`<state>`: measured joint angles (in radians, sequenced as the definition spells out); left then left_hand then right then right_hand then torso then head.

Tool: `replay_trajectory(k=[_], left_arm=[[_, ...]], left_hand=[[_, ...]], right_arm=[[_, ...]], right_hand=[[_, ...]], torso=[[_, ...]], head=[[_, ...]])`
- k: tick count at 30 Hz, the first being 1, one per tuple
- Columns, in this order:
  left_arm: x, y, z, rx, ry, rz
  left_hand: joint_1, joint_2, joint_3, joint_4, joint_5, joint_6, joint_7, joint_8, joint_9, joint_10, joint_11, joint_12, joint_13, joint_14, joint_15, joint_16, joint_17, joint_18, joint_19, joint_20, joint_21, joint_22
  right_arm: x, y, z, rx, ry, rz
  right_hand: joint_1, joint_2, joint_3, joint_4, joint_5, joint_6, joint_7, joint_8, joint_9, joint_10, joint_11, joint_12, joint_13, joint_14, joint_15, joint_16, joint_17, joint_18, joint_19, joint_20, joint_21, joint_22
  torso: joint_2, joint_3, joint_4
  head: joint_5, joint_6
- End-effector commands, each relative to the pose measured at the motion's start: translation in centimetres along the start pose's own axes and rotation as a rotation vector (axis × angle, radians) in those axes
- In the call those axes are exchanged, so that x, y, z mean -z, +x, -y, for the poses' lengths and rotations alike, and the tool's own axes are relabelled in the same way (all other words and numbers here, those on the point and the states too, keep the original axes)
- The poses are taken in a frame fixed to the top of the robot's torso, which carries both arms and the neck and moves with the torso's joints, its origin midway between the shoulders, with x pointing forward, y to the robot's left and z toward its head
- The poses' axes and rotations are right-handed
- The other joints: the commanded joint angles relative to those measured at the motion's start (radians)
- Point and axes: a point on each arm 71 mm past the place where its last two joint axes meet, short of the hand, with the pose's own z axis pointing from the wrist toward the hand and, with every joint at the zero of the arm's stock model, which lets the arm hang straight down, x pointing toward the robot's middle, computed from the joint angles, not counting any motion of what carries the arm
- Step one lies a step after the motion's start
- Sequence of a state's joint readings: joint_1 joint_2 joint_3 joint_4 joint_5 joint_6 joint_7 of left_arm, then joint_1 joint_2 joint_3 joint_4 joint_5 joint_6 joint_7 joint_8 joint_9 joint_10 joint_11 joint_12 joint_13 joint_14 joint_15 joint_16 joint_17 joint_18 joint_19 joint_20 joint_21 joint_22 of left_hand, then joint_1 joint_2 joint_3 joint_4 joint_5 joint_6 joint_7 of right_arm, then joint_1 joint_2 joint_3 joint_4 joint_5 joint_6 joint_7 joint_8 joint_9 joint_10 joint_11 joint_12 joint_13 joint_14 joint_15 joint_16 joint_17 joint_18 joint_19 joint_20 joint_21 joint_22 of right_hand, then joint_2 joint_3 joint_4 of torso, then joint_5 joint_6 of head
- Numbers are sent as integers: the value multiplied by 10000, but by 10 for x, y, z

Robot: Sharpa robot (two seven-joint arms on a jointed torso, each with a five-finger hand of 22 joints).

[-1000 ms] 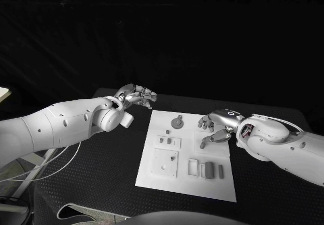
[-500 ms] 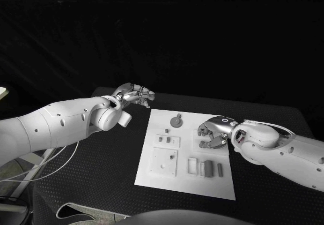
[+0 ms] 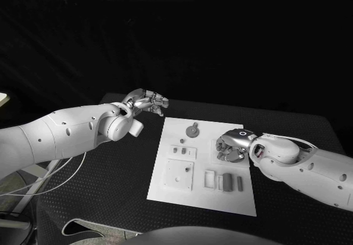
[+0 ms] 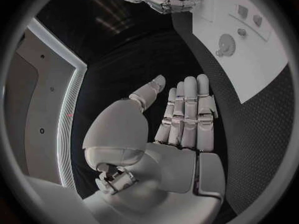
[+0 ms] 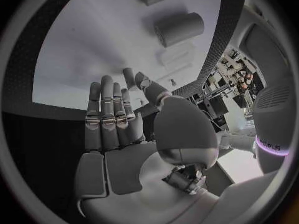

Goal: Assemble the parts on the task board

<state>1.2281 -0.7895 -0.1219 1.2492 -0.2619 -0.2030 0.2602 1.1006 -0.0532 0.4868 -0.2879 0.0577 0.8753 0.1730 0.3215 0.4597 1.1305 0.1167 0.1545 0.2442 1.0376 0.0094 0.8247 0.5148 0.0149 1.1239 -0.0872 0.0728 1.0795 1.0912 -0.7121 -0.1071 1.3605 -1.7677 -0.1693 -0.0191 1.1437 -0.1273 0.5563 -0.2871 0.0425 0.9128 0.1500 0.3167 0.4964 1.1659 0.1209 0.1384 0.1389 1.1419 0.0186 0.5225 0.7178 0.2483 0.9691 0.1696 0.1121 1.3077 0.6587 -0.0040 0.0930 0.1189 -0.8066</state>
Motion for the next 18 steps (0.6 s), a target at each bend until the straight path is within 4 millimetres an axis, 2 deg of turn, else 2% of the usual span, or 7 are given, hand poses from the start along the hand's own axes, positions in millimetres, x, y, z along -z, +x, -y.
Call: replay_trajectory(k=[1,18], left_arm=[[-1,2,2,99,123,-142],[-1,2,1,101,114,-162]], left_hand=[[26,57,-68,2,-31,-39,9,-40,-11,-42,8,-20,-9,68,29,-49,12,113,36,16,-47,-13],[18,68,-73,4,-31,-43,11,-42,-13,-46,9,-21,-11,70,30,-56,20,113,36,17,-46,-20]], right_arm=[[-1,1,-2,235,-24,67],[-4,8,-7,167,-118,-92]], right_hand=[[30,95,-28,-35,66,110,-6,57,-7,99,-26,77,15,106,-18,76,19,135,104,-31,50,221],[28,264,-106,-26,66,320,-83,98,-36,319,-114,153,47,290,-98,171,37,135,310,-96,100,215]], torso=[[0,-5,-7],[-3,-10,-3]], head=[[0,-11],[23,-95]])
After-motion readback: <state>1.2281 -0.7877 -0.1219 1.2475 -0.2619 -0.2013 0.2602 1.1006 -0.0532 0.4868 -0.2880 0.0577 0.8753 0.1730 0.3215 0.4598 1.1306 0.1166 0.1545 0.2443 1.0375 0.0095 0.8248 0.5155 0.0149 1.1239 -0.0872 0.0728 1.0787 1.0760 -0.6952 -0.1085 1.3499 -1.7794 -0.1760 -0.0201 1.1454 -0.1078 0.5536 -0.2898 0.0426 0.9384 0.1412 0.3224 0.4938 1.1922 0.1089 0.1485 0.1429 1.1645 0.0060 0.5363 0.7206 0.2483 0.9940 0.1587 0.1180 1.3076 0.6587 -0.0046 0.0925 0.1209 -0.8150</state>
